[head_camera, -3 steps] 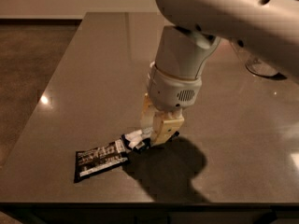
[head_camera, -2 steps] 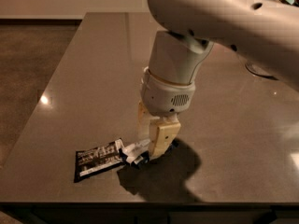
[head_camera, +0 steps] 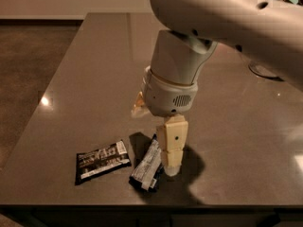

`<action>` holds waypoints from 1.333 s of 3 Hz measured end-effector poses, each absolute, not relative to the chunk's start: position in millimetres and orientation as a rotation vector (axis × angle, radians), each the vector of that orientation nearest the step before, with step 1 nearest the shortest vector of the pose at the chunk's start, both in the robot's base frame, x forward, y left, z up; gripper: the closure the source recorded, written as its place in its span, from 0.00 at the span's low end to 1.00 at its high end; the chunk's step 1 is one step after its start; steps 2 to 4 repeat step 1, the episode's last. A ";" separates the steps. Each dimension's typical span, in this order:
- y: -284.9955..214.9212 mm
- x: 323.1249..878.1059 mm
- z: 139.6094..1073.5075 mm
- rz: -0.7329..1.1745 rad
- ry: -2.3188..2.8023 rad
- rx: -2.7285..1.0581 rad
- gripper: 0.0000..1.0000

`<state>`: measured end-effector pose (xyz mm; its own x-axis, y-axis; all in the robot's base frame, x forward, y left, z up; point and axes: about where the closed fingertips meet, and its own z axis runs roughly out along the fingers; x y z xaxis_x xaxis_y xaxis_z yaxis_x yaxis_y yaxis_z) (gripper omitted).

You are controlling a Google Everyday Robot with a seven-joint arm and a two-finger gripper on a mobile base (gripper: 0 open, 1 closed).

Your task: Move rxbar blueberry near rxbar chocolate

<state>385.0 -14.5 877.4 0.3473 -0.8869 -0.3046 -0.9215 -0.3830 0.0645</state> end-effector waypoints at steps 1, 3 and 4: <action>-14.4 385.0 877.4 0.442 1.672 -2.479 0.00; -14.4 385.0 877.4 0.442 1.672 -2.479 0.00; -14.4 385.0 877.4 0.442 1.672 -2.479 0.00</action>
Offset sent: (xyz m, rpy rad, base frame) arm 0.0000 0.0000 0.0000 0.0000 0.0000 0.0000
